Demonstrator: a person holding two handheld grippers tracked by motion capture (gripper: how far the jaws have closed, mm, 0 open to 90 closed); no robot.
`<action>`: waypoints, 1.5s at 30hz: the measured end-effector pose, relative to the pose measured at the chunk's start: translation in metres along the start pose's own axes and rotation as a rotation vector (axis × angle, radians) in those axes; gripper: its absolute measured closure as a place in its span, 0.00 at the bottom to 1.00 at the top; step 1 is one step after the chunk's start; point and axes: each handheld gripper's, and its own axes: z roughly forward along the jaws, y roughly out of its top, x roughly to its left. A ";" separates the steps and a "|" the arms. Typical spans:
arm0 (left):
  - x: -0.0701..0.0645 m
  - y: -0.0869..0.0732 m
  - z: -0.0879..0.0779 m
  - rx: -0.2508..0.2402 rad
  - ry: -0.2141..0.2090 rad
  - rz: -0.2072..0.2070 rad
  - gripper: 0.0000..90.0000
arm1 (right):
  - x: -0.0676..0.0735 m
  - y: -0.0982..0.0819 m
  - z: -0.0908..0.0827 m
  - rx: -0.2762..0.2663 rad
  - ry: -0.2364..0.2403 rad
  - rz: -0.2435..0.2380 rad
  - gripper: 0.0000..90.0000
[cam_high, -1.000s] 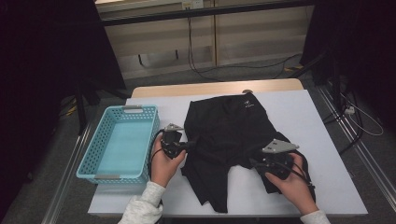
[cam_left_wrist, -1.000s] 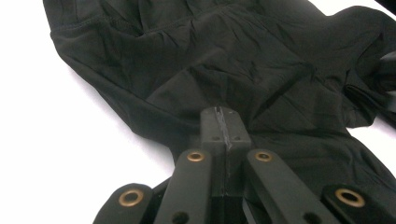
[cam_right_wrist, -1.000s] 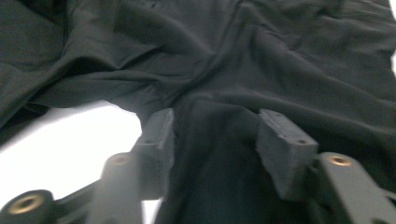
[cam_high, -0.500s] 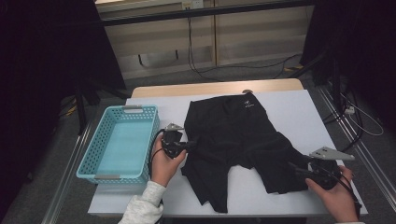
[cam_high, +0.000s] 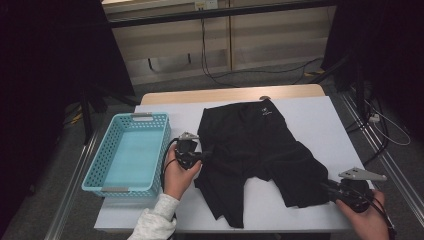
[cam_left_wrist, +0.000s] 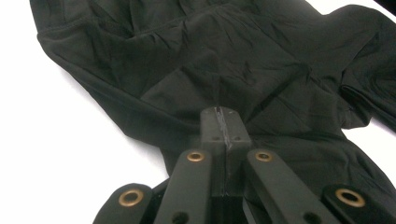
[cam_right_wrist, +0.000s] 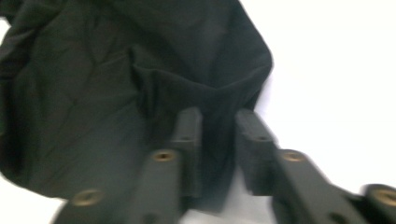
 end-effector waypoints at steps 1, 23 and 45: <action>0.000 0.000 0.000 0.002 -0.001 0.003 1.00 | 0.001 0.000 0.000 0.001 0.012 -0.006 0.91; -0.002 0.000 -0.004 -0.011 -0.010 -0.005 1.00 | -0.007 -0.017 -0.029 0.021 0.056 0.001 0.97; 0.002 -0.002 -0.006 -0.010 -0.008 -0.014 1.00 | 0.003 0.010 0.006 0.029 0.012 -0.088 0.97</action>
